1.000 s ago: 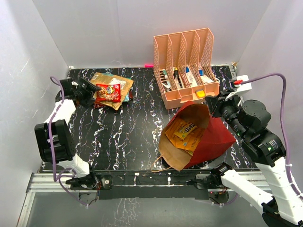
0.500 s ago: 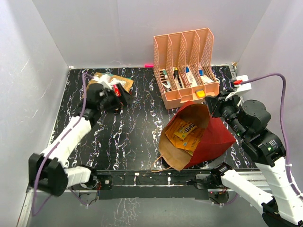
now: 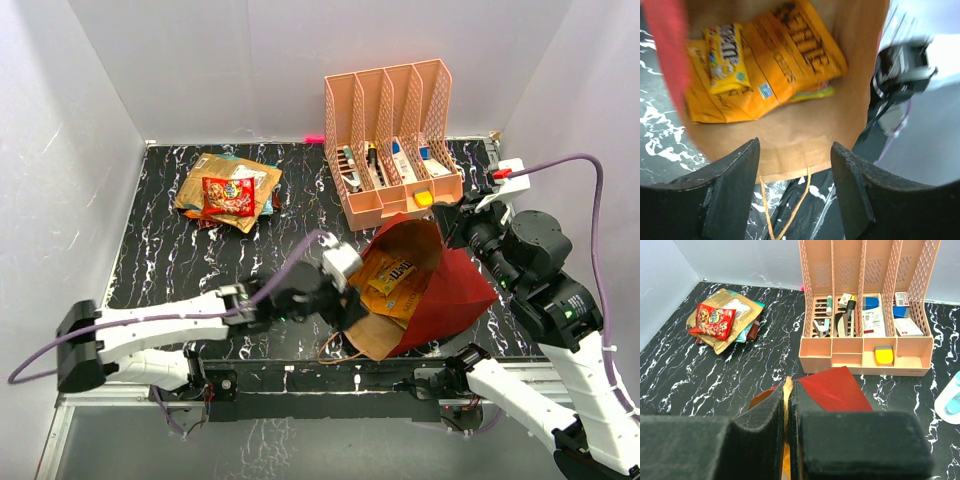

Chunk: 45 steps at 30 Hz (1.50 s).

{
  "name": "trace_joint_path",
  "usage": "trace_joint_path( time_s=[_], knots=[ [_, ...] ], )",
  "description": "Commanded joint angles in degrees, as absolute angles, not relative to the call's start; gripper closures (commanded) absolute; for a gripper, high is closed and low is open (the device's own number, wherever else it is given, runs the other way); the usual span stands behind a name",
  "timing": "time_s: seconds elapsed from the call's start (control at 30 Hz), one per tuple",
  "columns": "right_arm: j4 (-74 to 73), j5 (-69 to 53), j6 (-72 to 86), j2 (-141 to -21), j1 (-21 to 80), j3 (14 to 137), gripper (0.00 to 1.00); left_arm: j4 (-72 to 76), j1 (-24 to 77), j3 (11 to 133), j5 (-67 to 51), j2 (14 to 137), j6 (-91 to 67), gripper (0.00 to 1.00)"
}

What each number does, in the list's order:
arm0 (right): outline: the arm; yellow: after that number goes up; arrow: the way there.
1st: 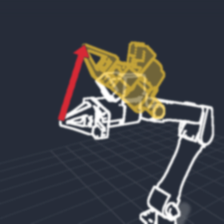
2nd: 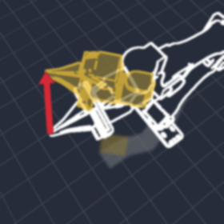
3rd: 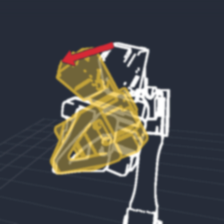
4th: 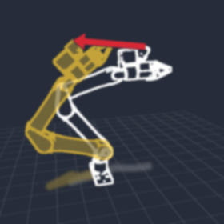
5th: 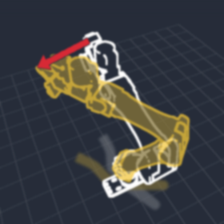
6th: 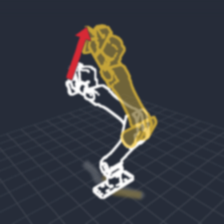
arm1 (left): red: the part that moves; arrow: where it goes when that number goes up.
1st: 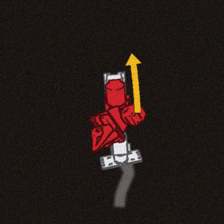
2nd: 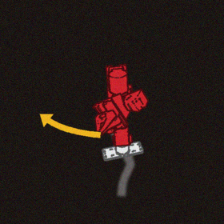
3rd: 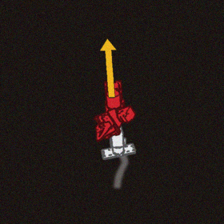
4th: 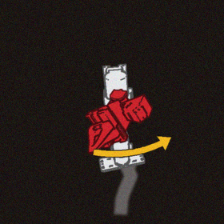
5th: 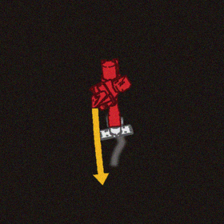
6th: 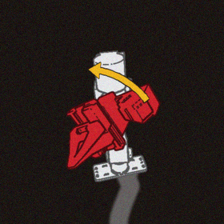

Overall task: Take the snacks out of the paper bag
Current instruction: Take out the snack from the paper bag.

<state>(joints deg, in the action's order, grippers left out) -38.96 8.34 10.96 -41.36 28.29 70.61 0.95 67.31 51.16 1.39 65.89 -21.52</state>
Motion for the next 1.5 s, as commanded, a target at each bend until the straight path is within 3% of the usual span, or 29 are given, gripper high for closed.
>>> trace_joint_path(
  time_s=[0.0,0.2,0.37,0.77,1.0,1.13,1.47],
  knots=[
    [-33.19,8.01,11.89,-41.13,28.25,72.83,0.93,3.42,77.34,54.21,14.92,73.18,-13.09,0.45],
    [-33.93,8.76,11.55,-40.91,28.26,73.75,0.93,-1.55,78.24,59.64,24.83,82.23,-23.1,0.6],
    [-32.2,8.04,12.33,-40.72,28.31,72.29,0.93,-4.62,78.57,60.32,29.66,86.03,-43.05,0.59],
    [-31.38,6.48,13.48,-42.72,28.3,74.24,0.93,-30.02,79.63,70.37,41.52,95.24,-85.47,0.62],
    [-30.66,6.74,14.59,-41.99,28.28,73.09,0.93,-35.96,79.64,72.58,50.67,100.55,-96.77,0.58],
    [-31.03,6.56,15.09,-42.12,28.27,73.21,0.93,-31.44,79.67,71.8,52.92,102.09,-96.9,0.58],
    [-31.87,6.82,15.33,-41.66,28.31,73.82,0.93,-22.06,78.84,70.42,58.67,105.2,-91.52,0.67]
  ],
)
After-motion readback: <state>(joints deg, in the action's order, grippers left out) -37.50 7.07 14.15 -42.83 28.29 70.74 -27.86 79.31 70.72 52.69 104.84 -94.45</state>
